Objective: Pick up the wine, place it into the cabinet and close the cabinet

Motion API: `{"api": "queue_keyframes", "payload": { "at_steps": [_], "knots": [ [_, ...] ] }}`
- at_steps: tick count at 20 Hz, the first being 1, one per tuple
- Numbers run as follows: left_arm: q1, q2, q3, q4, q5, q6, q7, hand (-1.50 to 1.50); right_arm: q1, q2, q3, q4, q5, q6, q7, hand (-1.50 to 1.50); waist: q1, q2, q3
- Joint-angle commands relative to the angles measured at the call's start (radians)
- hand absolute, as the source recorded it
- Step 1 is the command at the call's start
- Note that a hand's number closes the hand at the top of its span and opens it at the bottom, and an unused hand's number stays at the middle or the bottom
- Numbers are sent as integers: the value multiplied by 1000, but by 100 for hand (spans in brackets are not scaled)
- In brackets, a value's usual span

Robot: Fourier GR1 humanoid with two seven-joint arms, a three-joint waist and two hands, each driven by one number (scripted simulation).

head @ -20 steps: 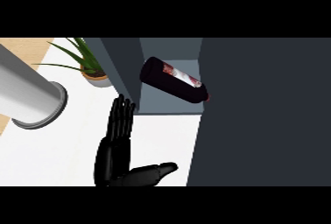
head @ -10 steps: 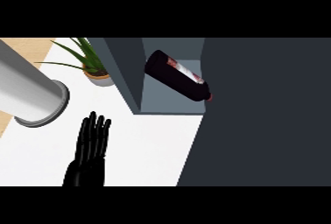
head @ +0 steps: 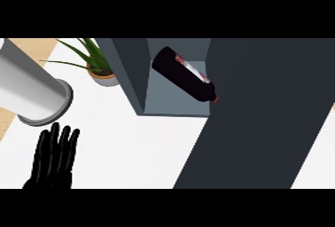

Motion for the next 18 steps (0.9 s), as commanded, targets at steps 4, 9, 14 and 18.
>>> {"api": "queue_keyframes", "payload": {
  "at_steps": [4,9,14,18],
  "knots": [
    [95,96,115,-40,93,-116,-25,-150,-129,131,220,-27,-16,-55,132,150,37,2,-6],
    [155,147,206,-86,174,-189,-27,-150,-283,254,303,112,59,-184,189,150,42,1,-5],
    [178,184,287,-38,244,-310,-53,-150,-544,258,313,261,75,-371,188,150,45,8,-6],
    [206,213,360,-43,293,-359,-47,-150,-742,259,305,387,19,-551,207,150,48,7,-4]
  ]
}}
